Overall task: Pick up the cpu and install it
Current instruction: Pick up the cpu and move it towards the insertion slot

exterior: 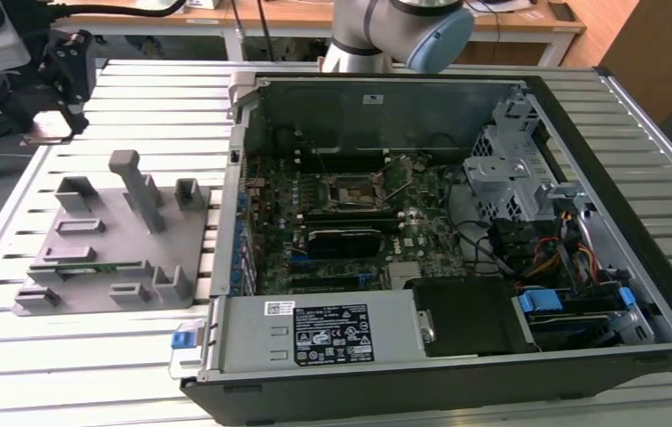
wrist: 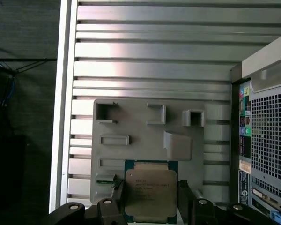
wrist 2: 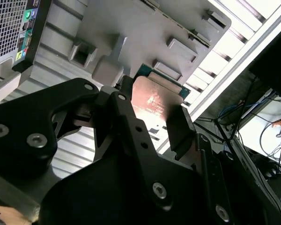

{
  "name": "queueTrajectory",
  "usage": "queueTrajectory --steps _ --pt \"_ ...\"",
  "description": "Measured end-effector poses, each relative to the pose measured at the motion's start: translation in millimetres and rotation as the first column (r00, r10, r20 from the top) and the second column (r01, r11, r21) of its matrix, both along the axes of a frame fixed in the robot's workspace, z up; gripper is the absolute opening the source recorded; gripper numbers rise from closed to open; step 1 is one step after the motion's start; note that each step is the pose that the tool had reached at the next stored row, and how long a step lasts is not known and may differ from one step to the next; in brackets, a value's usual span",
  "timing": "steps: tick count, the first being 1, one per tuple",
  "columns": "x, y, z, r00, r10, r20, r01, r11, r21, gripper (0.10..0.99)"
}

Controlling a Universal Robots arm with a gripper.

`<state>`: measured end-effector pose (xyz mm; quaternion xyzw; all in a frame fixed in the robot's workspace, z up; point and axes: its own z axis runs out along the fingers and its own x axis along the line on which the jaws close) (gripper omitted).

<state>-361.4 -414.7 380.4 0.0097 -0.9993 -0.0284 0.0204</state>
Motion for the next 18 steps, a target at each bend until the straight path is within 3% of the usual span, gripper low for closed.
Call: queueTrajectory --steps 9,18 --pt "36.2 0.1 -0.4 1.0000 0.000 0.0000 0.000 1.0000 0.000 0.537" --pt "39.9 0.4 6.4 1.0000 0.000 0.0001 0.000 1.0000 0.000 0.537"
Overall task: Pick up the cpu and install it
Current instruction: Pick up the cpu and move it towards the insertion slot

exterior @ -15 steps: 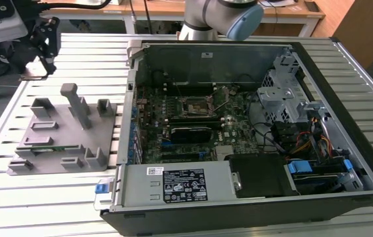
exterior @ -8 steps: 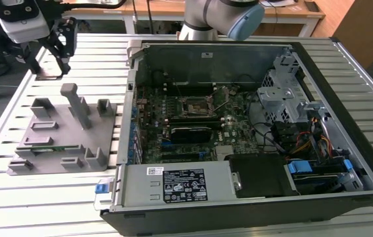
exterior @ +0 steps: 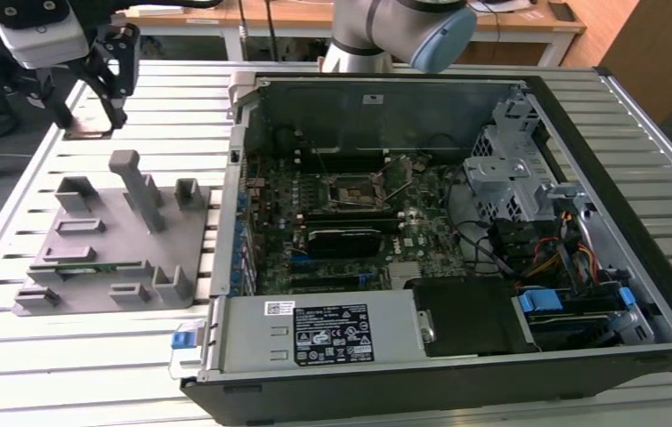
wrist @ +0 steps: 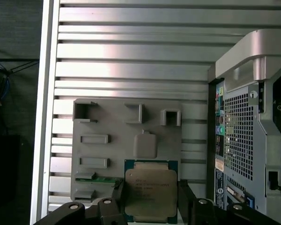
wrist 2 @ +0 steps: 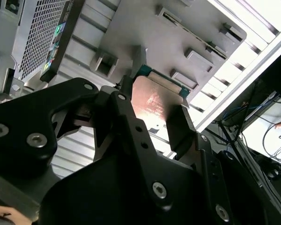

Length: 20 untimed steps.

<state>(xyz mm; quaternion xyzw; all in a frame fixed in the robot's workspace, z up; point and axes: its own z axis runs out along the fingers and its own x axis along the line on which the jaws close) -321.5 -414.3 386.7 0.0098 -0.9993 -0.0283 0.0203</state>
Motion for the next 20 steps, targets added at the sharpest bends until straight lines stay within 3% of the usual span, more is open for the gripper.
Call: queueTrajectory --steps 8,14,20 --pt "27.6 0.0 -0.2 1.0000 0.000 0.0000 0.000 1.0000 0.000 0.537" --pt "43.1 0.0 -0.4 1.0000 -0.002 0.0000 0.002 1.0000 0.000 0.537" --pt "69.8 0.1 -1.3 1.0000 -0.002 0.0000 0.002 1.0000 0.000 0.537"
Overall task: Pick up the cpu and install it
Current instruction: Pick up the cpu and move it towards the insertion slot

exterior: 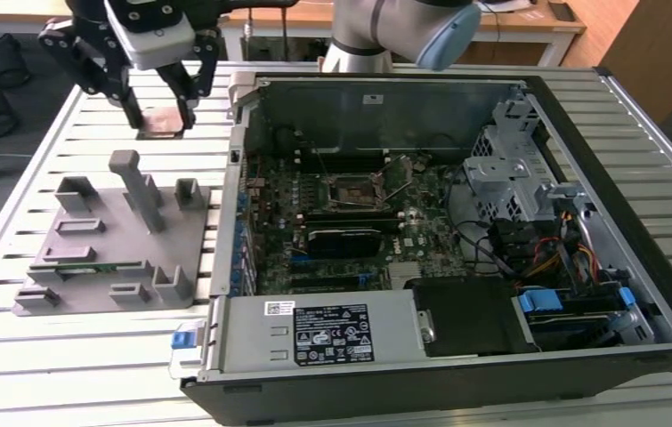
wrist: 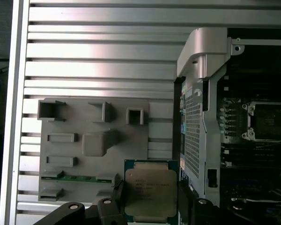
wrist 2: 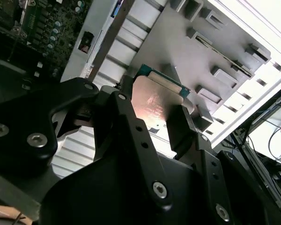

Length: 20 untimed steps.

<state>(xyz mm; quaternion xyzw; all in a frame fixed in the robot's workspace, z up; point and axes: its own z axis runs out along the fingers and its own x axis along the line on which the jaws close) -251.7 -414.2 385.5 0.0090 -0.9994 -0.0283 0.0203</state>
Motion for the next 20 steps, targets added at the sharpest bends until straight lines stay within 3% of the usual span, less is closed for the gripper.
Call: queueTrajectory --steps 20 --pt "90.7 1.5 -3.4 1.0000 0.000 -0.0001 0.000 1.0000 0.000 0.537"
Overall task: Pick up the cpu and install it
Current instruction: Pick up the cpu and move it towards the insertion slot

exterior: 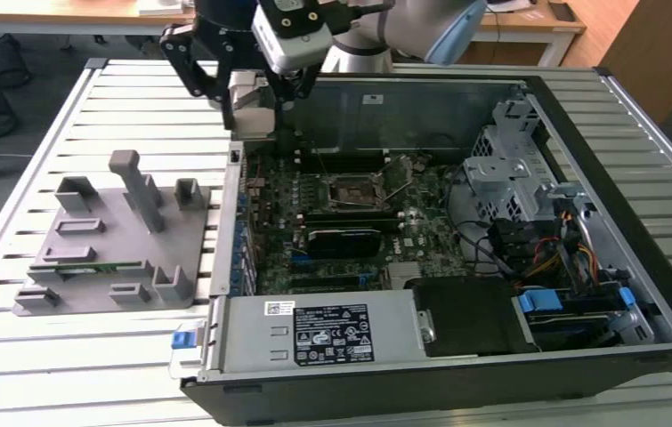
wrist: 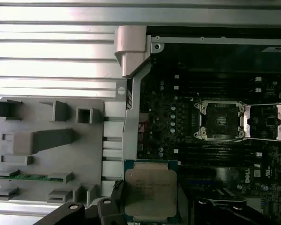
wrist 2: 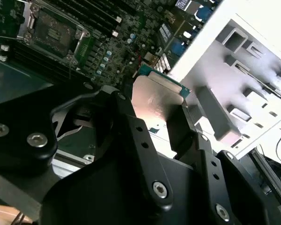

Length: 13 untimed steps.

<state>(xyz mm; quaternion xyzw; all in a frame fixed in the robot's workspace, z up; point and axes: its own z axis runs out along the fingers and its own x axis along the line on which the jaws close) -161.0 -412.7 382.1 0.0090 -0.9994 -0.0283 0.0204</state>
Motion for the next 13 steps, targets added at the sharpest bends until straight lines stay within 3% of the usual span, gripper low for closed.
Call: queueTrajectory --steps 6,13 --pt "25.3 2.6 -0.9 1.0000 0.000 0.0000 0.000 1.0000 0.000 0.537" --pt "45.7 13.4 -3.1 1.0000 0.000 0.0000 0.000 1.0000 0.000 0.537"
